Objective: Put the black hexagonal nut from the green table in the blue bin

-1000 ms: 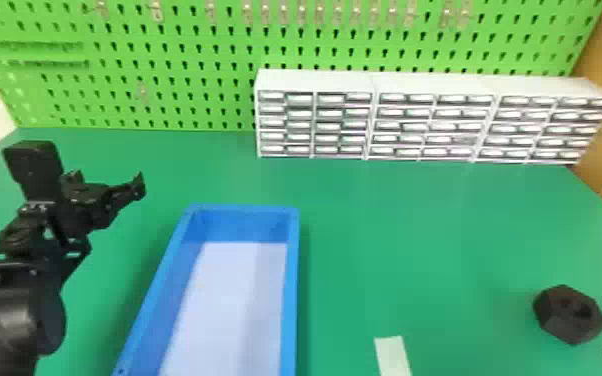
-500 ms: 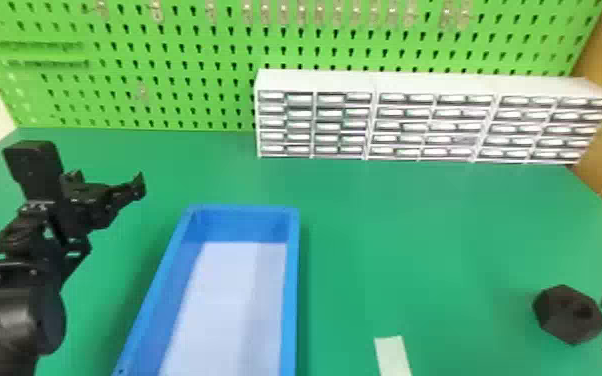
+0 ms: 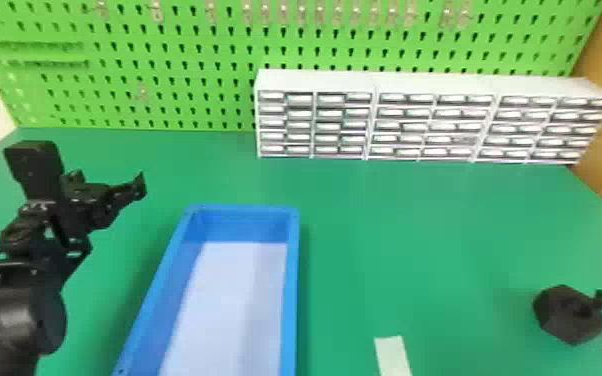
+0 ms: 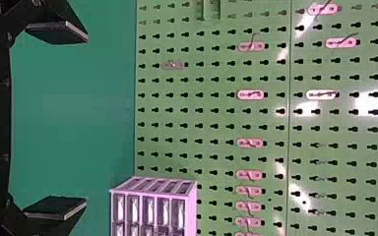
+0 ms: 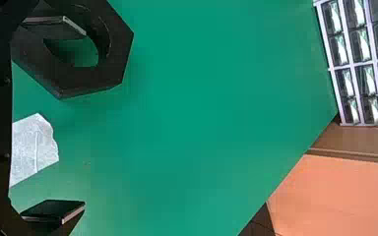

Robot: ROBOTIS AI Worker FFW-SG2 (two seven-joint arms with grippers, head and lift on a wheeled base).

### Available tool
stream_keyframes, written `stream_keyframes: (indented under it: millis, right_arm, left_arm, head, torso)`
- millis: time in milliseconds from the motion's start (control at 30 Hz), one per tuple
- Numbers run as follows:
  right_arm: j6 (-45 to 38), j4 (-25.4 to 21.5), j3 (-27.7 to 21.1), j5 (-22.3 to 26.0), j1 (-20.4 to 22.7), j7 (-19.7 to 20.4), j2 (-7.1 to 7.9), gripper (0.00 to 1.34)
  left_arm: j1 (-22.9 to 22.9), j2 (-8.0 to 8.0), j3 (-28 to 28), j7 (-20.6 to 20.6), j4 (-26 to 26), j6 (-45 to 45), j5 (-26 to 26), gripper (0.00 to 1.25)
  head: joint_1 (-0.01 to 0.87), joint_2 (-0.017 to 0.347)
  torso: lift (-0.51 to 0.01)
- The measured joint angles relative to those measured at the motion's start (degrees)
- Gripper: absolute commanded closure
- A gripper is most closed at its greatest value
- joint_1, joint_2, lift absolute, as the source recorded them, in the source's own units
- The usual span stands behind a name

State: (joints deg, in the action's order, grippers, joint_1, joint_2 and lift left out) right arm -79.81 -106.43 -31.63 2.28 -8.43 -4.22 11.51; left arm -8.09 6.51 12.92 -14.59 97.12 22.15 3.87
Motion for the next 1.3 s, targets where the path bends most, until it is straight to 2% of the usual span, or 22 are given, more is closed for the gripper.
stream_keyframes:
  millis: [467, 1300]
  right_arm:
    - [2.2, 2.0, 0.1, -0.1, 0.2, -0.1, -0.59, 0.08]
    - [6.1, 4.7, 1.0, -0.4, -0.1, -0.1, -0.44, 0.09]
  left_arm:
    - [0.0, 0.01, 0.0, -0.1, 0.0, 0.1, 0.0, 0.11]
    - [0.1, 0.0, 0.0, -0.4, 0.0, 0.1, 0.0, 0.11]
  head:
    - [0.666, 0.032]
    - [0.666, 0.032]
  torso:
    - [-0.1]
    - [-0.1]
